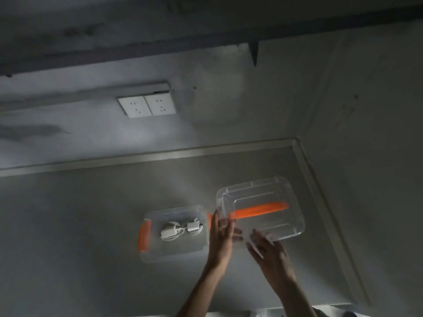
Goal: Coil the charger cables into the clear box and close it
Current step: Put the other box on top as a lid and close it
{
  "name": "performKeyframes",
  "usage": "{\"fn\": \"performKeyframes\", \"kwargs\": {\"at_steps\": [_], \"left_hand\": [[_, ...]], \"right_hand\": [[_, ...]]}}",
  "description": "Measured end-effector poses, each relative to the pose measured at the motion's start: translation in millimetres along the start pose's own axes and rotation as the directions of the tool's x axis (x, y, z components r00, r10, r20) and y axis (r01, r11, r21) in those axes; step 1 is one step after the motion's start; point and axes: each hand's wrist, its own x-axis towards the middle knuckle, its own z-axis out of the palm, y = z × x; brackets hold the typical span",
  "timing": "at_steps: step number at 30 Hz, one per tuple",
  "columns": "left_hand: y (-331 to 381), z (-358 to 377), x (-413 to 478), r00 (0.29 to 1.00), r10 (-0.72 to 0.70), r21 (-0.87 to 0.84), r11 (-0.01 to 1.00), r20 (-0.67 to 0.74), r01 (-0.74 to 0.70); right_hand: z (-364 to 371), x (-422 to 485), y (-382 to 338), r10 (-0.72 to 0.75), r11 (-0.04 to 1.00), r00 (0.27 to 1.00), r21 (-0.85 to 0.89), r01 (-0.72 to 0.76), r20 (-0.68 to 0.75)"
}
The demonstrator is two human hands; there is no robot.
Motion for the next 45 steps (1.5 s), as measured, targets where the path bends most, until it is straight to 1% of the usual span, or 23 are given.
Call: {"fn": "performKeyframes", "kwargs": {"at_steps": [1, 2, 4, 5, 6, 7, 8, 9, 10, 11, 13, 15, 16, 19, 22, 24, 29, 30, 32, 33, 36, 40, 45], "left_hand": [[11.7, -15.1, 2.6, 0.999, 0.031, 0.023, 0.999, -0.01, -0.031], [23.0, -32.5, 4.7, 0.998, 0.053, 0.045, 0.998, -0.013, -0.053], [39.8, -73.9, 8.9, 0.996, 0.085, 0.101, 0.991, -0.002, -0.084], [45.8, -96.0, 7.3, 0.994, 0.105, 0.143, 0.984, 0.011, -0.105], [50.3, -118.8, 3.6, 0.991, 0.13, 0.203, 0.97, 0.022, -0.132], [52.4, -141.9, -1.0, 0.987, 0.156, 0.276, 0.948, 0.022, -0.156], [52.1, -164.7, -5.3, 0.984, 0.178, 0.348, 0.921, 0.019, -0.173], [49.9, -184.5, -8.8, 0.983, 0.182, 0.395, 0.903, 0.005, -0.169], [45.7, -208.4, -10.4, 0.983, 0.183, 0.426, 0.89, -0.009, -0.162], [42.1, -222.9, -11.8, 0.979, 0.204, 0.476, 0.862, -0.014, -0.173], [35.9, -240.7, -13.9, 0.97, 0.241, 0.608, 0.772, -0.009, -0.186], [34.2, -255.1, -11.2, 0.974, 0.227, 0.704, 0.696, -0.024, -0.145], [34.4, -259.8, -7.7, 0.979, 0.198, 0.724, 0.682, -0.05, -0.101], [38.5, -263.8, 11.9, 0.984, 0.141, 0.734, 0.679, -0.108, -0.017], [43.9, -252.5, 28.1, 0.99, 0.079, 0.749, 0.661, -0.115, 0.035], [41.0, -246.4, 31.6, 0.989, 0.052, 0.762, 0.644, -0.136, 0.071], [33.6, -242.4, 36.8, 0.98, 0.063, 0.785, 0.61, -0.188, 0.112], [31.0, -241.8, 37.4, 0.979, 0.055, 0.802, 0.584, -0.196, 0.128], [27.6, -240.5, 35.0, 0.978, 0.036, 0.86, 0.483, -0.206, 0.163], [26.0, -240.5, 34.6, 0.977, 0.032, 0.873, 0.456, -0.21, 0.172], [22.9, -240.2, 40.6, 0.978, 0.038, 0.856, 0.492, -0.203, 0.158], [27.9, -242.2, 53.6, 0.978, 0.04, 0.875, 0.455, -0.206, 0.166], [35.4, -250.6, 70.4, 0.975, 0.088, 0.86, 0.493, -0.202, 0.134]], "right_hand": [[4.6, -5.2, 3.5, 0.0, 1.0, 0.999, -0.026, 0.001, 0.05], [6.8, -8.8, 5.4, 0.002, 1.0, 0.998, -0.023, 0.0, 0.061], [9.3, -11.7, 9.2, -0.034, 0.999, 0.999, 0.019, 0.034, -0.011], [11.7, -12.9, 10.6, -0.068, 0.997, 0.996, -0.026, 0.066, -0.06], [16.2, -14.5, 14.2, -0.101, 0.987, 0.991, -0.136, 0.089, -0.088], [25.4, -17.1, 20.3, -0.121, 0.951, 0.988, -0.298, 0.088, -0.094], [36.2, -17.4, 30.0, -0.131, 0.878, 0.988, -0.472, 0.08, -0.077], [47.4, -17.2, 40.9, -0.136, 0.781, 0.989, -0.621, 0.073, -0.054], [60.0, -14.7, 57.4, -0.154, 0.68, 0.988, -0.729, 0.083, -0.031], [68.5, -13.3, 68.3, -0.202, 0.578, 0.979, -0.809, 0.109, -0.012], [82.8, -12.7, 84.1, -0.319, 0.357, 0.946, -0.916, 0.182, 0.064], [100.5, -9.8, 99.4, -0.383, 0.167, 0.918, -0.97, 0.179, 0.103], [109.7, -6.8, 106.0, -0.41, 0.116, 0.907, -0.981, 0.158, 0.098], [134.1, 8.4, 119.4, -0.473, 0.024, 0.877, -0.994, 0.106, 0.082], [140.6, 22.0, 119.6, -0.481, -0.082, 0.871, -0.994, 0.07, 0.101], [140.3, 26.0, 117.9, -0.469, -0.106, 0.878, -0.993, 0.047, 0.092], [137.5, 28.7, 117.6, -0.469, -0.059, 0.875, -0.993, 0.106, 0.121], [134.4, 29.6, 115.3, -0.454, -0.049, 0.886, -0.995, 0.086, 0.099], [128.4, 29.2, 112.2, -0.421, -0.02, 0.906, -0.999, 0.043, 0.048], [126.4, 28.8, 111.6, -0.408, -0.02, 0.912, -0.999, 0.037, 0.042], [122.8, 30.8, 110.7, -0.375, -0.043, 0.925, -0.998, 0.054, 0.066], [124.7, 39.3, 111.6, -0.362, -0.042, 0.931, -0.998, 0.039, 0.051], [132.8, 49.2, 118.3, -0.369, -0.045, 0.927, -0.998, 0.049, 0.062]]}}
